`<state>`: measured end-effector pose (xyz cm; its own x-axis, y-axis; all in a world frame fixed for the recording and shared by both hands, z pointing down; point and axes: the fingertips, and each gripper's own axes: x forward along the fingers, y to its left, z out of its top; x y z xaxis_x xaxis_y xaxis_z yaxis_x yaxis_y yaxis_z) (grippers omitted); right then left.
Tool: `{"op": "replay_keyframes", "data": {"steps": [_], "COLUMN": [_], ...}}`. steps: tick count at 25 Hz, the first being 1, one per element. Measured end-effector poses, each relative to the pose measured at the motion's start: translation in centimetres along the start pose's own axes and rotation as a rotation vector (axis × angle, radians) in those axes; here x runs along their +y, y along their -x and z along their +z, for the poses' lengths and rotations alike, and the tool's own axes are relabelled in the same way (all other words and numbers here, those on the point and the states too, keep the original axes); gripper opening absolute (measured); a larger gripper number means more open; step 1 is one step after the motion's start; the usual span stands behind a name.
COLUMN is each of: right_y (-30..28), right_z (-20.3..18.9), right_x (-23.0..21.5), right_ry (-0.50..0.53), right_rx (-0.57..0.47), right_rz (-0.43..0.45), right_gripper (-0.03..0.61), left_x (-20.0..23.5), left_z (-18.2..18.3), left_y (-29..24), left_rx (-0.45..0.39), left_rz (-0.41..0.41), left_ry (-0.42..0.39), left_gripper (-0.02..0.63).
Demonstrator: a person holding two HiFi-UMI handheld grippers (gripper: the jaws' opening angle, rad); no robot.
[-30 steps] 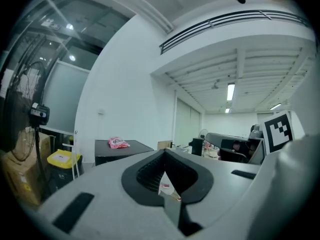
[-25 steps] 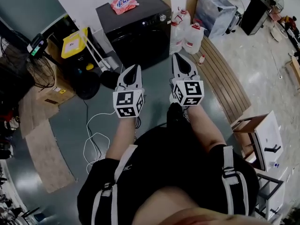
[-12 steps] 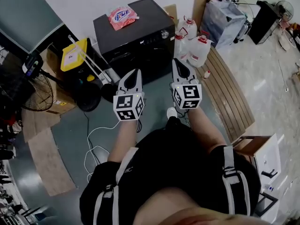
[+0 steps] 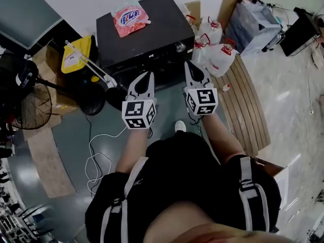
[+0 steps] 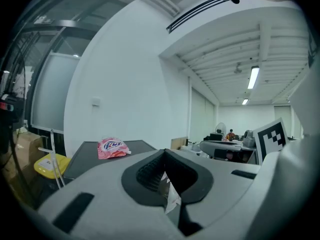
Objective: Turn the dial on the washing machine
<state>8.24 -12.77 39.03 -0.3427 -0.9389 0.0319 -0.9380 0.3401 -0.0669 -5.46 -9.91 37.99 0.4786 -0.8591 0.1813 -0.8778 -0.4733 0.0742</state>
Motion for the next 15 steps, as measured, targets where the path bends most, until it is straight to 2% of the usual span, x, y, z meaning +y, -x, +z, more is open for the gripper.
{"op": "replay_keyframes", "data": {"steps": [3,10,12,15], "right_y": [-2.3,-6.2,-7.5,-10.0], "right_z": [-1.3,-5.2,-6.6,-9.0], "right_x": [-1.0,-2.9,-3.3,-4.4], "right_ry": [0.001,0.018,0.004,-0.014], "right_rx": [0.036,0.118,0.144,0.202], "right_rz": [0.017,0.014,0.021,0.02], "right_gripper": [0.008,0.013,0.111,0.173], "left_x": [0.6,2.4,3.1,4.4], "left_z": [0.0,-1.0,-1.3,-1.8], "left_y": [-1.7,-4.7,-5.1,-5.4], "left_rx": [-0.019,0.039,0.051,0.075], "left_rz": [0.007,0.013,0.019,0.043], "left_ry": [0.006,0.013,0.011,0.018], "left_gripper": [-0.006,-0.006,-0.006,-0.006]}}
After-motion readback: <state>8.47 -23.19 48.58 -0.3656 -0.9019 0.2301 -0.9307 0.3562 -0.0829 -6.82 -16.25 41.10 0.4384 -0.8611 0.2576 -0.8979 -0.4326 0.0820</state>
